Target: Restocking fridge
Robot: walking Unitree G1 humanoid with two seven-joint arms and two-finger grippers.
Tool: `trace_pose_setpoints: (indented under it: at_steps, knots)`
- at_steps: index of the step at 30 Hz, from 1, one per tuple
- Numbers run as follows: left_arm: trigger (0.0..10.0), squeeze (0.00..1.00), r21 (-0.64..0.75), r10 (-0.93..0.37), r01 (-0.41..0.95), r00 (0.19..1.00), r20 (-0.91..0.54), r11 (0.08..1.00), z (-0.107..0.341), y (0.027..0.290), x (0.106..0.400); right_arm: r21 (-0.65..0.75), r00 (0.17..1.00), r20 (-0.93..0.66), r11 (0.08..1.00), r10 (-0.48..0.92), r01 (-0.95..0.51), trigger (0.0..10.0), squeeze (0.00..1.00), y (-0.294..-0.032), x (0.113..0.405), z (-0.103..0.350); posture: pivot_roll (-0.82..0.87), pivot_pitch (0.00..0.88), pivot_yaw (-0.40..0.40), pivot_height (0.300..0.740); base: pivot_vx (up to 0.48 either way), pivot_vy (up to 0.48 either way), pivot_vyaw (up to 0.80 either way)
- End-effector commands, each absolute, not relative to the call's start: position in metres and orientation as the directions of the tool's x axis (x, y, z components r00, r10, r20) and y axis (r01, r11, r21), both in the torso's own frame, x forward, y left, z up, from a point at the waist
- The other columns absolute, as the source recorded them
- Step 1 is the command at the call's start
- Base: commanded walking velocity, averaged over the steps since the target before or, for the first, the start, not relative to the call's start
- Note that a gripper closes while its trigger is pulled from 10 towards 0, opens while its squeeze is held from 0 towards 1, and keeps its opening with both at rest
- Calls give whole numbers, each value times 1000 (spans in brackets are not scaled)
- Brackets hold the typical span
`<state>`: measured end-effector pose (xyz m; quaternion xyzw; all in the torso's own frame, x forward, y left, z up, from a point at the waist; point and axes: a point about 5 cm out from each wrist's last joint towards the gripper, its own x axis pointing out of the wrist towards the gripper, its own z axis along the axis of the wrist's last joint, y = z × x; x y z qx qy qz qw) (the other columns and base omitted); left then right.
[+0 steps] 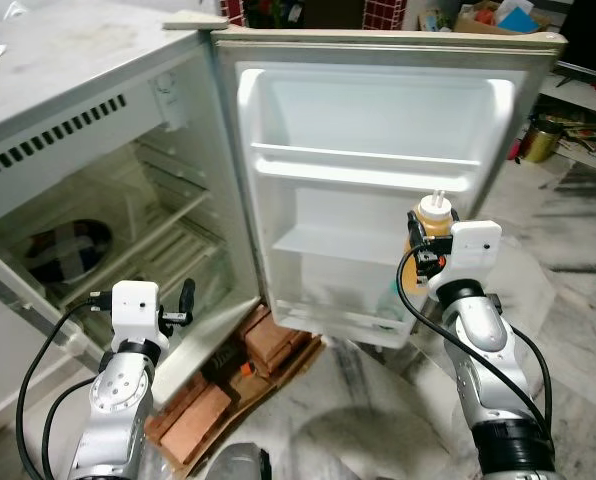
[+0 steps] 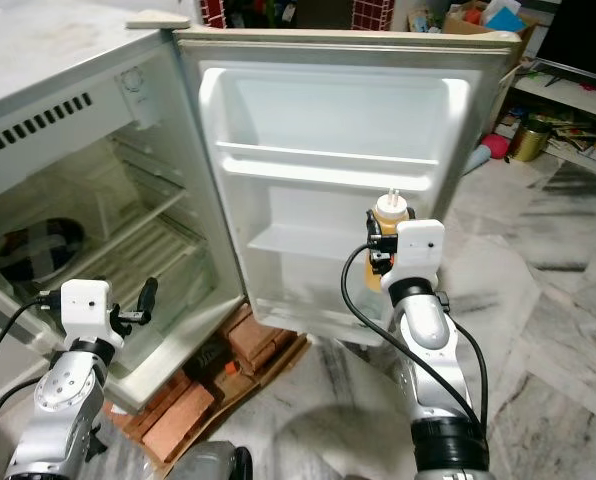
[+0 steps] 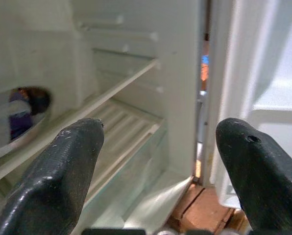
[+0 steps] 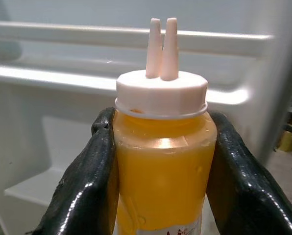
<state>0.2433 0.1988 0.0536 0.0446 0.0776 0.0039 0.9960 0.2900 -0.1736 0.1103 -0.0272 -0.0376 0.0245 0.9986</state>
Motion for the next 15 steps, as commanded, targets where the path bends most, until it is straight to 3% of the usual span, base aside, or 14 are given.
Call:
trace_pose_setpoints:
  at_steps: [1, 14, 15]
  knots:
    - [10000, 0, 108, 14, 3, 988, -156, 994, 54, 205, 244, -57, 992, 110, 996, 68, -62, 10000, 0, -166, 294, 118, 66, 0, 22, 740, 0, 0, 0]
    - [10000, 0, 75, -43, 54, 990, -135, 996, 57, 198, 246, -65, 996, 85, 997, 41, -35, 10000, 0, -170, 295, 114, 59, 0, 21, 740, 0, 0, 0]
    - [10000, 0, 75, -49, 59, 990, -130, 995, 57, 197, 246, -70, 996, 85, 997, 41, -35, 10000, 0, -170, 294, 114, 56, 0, 22, 740, 0, 0, -800]
